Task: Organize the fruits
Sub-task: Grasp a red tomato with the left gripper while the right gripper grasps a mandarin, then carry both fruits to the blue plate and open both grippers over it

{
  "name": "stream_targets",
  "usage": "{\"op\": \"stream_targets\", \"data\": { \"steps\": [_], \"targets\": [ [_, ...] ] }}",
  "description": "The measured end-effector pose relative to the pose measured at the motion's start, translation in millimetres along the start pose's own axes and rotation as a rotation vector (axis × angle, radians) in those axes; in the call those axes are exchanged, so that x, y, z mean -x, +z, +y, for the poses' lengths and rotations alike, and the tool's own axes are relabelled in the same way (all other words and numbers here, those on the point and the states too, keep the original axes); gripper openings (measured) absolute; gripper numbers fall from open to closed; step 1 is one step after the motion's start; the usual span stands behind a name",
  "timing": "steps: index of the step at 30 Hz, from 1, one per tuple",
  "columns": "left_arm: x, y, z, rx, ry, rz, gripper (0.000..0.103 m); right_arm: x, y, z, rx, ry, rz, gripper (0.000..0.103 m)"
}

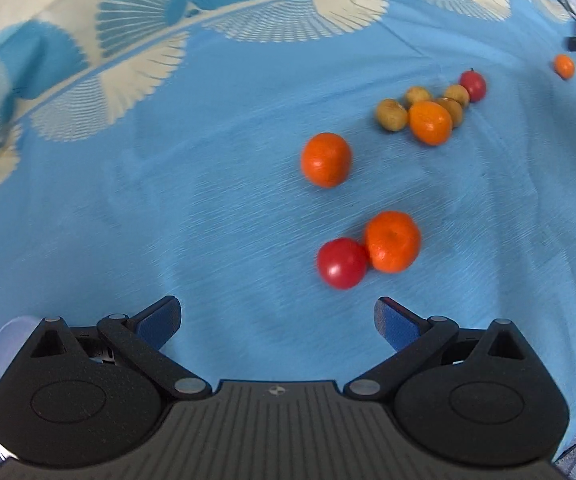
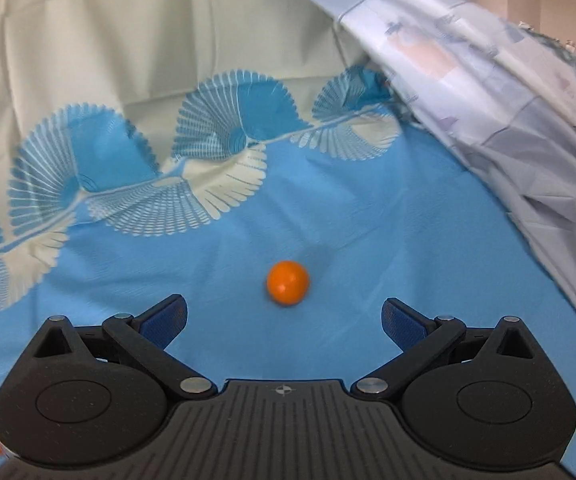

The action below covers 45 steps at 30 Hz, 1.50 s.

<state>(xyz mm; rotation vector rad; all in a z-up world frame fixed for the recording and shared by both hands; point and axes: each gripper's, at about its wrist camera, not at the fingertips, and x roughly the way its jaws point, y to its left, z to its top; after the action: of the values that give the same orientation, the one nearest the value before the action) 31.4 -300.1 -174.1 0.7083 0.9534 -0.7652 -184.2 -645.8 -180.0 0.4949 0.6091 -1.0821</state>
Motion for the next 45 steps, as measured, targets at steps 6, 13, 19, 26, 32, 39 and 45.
{"op": "stream_targets", "data": {
  "steps": [6,13,19,26,32,39,45],
  "targets": [
    [-15.2,4.8,-3.6,-0.054,-0.044,-0.046,0.098,-80.2,2.9,4.8,-0.018,-0.069,0.11,0.102],
    [-12.6,6.2,-13.9,-0.124,-0.131,-0.101,0.066,-81.7,-5.1,1.1,0.005,-0.054,0.055,0.088],
    [-13.2,9.2,-30.9,-0.172,-0.129,-0.107,0.033,-65.9,-1.3,8.4,0.023,-0.01,0.064,0.039],
    [43.2,-1.1,-1.9,0.022,-0.111,-0.114,0.033,42.8,-19.9,47.2,0.1,0.179,0.031,0.039],
    [124.7,-40.0,33.9,0.163,-0.028,-0.117,0.033,174.8,-58.5,109.5,0.207,0.432,0.051,0.039],
    [202.2,-113.6,71.8,0.287,0.029,-0.123,0.033,295.3,-108.5,164.2,0.286,0.661,0.111,0.039],
    [243.3,-173.6,101.4,0.385,0.06,-0.125,0.033,370.2,-145.6,195.9,0.364,0.739,0.127,0.039]
  ]
}}
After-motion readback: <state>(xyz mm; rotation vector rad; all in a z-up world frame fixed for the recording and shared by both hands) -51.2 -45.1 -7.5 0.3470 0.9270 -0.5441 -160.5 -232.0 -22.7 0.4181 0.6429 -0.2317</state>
